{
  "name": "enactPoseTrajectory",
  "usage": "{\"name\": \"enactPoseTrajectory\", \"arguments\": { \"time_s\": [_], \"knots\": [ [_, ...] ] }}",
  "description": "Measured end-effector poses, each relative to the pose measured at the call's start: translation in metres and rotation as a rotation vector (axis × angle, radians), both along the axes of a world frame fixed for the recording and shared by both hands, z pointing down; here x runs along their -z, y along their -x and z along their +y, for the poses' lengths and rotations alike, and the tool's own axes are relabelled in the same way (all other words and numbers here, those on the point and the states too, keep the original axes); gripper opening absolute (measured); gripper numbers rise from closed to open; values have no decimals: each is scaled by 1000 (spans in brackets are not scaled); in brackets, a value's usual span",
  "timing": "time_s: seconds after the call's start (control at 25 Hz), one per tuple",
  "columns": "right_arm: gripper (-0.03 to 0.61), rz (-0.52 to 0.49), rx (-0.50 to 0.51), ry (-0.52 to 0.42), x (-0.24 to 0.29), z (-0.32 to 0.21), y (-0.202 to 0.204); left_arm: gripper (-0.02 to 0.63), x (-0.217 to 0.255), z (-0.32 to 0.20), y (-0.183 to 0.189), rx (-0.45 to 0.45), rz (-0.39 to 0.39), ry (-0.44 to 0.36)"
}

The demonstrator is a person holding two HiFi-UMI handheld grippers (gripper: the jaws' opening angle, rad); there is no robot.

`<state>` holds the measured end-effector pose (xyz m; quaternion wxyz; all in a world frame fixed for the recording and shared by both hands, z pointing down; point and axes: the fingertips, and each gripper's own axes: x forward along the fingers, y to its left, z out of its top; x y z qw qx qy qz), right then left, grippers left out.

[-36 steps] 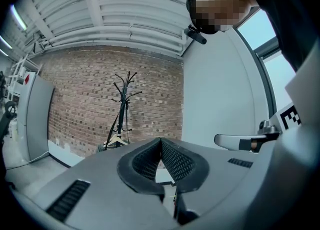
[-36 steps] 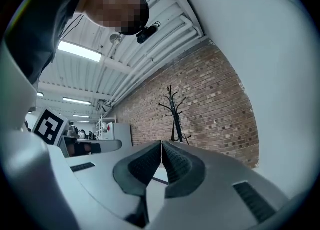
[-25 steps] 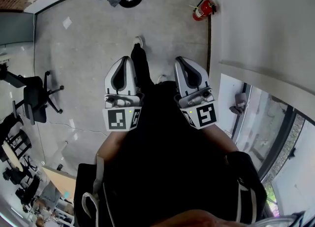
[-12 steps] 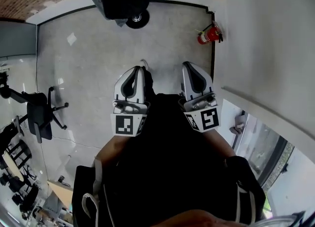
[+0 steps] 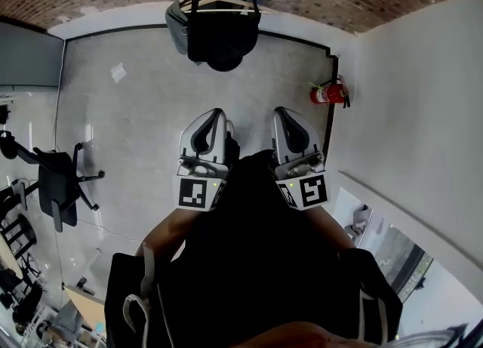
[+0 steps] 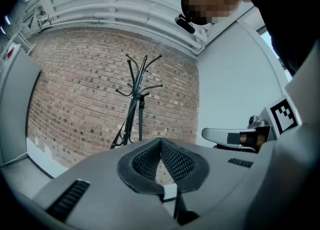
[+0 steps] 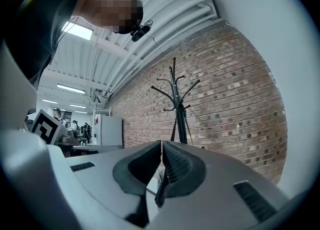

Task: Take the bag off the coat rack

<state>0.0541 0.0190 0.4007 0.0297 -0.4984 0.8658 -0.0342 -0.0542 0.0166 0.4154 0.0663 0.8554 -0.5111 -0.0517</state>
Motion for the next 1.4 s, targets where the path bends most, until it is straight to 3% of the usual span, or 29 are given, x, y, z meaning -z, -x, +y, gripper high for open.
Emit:
{"name": "enactPoseTrajectory", "arguments": {
  "time_s": [0.08, 0.28, 0.84, 1.04, 1.08, 1.16, 1.28, 1.4],
  "knots": [
    [21, 3, 3, -3, 4, -15, 8, 20, 7, -19, 6, 3, 17, -27],
    [21, 0, 30, 2, 4, -37, 12, 20, -1, -40, 5, 21, -22, 22],
    [23, -30, 91, 0, 16, -128, 2, 20, 13, -107, 0, 214, -15, 34],
    [25, -29, 87, 14, 12, -152, 7, 23, 12, -130, 6, 187, -11, 53],
    [34, -31, 94, 9, 13, -157, 9, 23, 16, -136, 10, 190, -6, 41],
    [117, -30, 99, -2, 16, -172, 11, 26, 24, -151, 15, 195, 2, 8],
    [117, -17, 76, -26, 18, -200, 11, 115, 29, -178, 19, 185, -3, -25],
    [117, -8, 57, -26, 16, -226, 13, 123, 25, -205, 25, 187, -39, -41]
  ]
}}
